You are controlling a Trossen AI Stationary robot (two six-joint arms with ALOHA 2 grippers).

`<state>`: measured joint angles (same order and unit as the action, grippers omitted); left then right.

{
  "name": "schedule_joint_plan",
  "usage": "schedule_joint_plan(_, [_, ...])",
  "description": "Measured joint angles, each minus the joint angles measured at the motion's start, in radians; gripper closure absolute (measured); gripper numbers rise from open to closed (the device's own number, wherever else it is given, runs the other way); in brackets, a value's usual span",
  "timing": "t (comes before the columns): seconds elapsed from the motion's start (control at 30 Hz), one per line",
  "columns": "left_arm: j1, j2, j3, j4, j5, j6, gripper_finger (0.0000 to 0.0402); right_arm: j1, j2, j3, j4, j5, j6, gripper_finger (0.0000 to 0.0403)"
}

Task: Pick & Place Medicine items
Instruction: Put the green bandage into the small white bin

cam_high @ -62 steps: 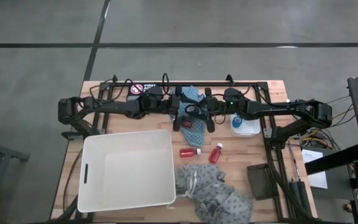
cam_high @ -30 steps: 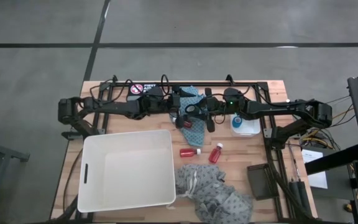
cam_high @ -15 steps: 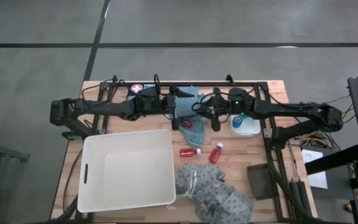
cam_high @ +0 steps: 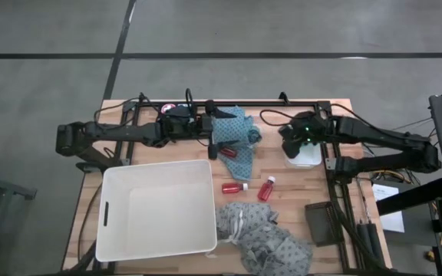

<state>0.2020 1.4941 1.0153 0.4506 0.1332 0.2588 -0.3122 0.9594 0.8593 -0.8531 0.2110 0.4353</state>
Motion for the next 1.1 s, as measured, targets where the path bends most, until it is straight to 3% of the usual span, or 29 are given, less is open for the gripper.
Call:
schedule_joint_plan(0.23, [0.016, -0.046, 0.000, -0.004, -0.037, 0.007, 0.0006, 0.000, 0.008, 0.031, -0.210, 0.028, 0.143, 0.0227])
schedule_joint_plan(0.8, [0.092, -0.294, 0.000, -0.305, -0.040, 0.059, 0.0005, 0.000, 0.012, -0.081, -0.277, 0.024, 0.247, 0.0227])
schedule_joint_plan(1.1, [0.092, -0.315, 0.000, -0.333, -0.037, 0.056, 0.0005, 0.000, 0.012, -0.082, -0.272, 0.025, 0.246, 0.0227])
